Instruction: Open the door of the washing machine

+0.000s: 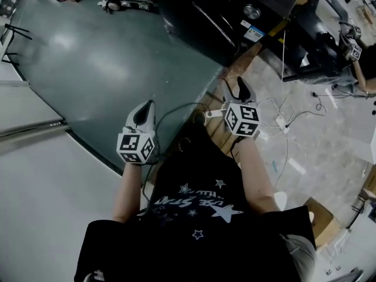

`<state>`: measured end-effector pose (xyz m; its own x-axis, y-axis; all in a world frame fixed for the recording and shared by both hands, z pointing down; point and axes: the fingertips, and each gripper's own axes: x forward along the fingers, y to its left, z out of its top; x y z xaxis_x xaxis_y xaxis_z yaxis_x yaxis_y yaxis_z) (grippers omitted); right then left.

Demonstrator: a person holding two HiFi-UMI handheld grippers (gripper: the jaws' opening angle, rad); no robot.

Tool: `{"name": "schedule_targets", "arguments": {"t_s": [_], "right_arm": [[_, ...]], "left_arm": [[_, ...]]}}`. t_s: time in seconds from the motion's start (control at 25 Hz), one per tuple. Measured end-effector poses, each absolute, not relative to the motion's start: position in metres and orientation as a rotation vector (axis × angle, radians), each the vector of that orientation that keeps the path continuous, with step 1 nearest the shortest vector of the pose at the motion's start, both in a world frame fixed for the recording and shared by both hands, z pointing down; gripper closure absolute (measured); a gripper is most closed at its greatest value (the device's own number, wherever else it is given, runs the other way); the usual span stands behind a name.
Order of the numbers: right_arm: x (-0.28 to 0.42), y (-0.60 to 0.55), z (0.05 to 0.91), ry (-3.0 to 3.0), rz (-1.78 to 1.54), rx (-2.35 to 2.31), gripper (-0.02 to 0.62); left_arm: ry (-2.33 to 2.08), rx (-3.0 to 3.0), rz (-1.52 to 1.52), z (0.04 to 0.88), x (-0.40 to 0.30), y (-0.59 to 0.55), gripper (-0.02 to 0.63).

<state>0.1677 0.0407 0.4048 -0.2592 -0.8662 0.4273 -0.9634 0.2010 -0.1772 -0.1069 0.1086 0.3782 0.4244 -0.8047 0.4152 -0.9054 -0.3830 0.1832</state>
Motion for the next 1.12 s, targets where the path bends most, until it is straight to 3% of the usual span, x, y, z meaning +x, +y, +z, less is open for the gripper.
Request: {"name": "schedule_targets", "arguments": {"t_s": [0.64, 1.12], "right_arm": [[0.216, -0.088, 0.467, -2.185, 0.651, 1.666, 0.350], [0.225, -0.160, 0.516, -2.139, 0.584, 1.492, 0.350]], "left_arm": [[-1.408, 2.342, 0.535, 0.398, -0.057, -0.042, 0.595], [-1.516, 2.440, 0.550, 0.363, -0.040, -0.117, 0.595]]}}
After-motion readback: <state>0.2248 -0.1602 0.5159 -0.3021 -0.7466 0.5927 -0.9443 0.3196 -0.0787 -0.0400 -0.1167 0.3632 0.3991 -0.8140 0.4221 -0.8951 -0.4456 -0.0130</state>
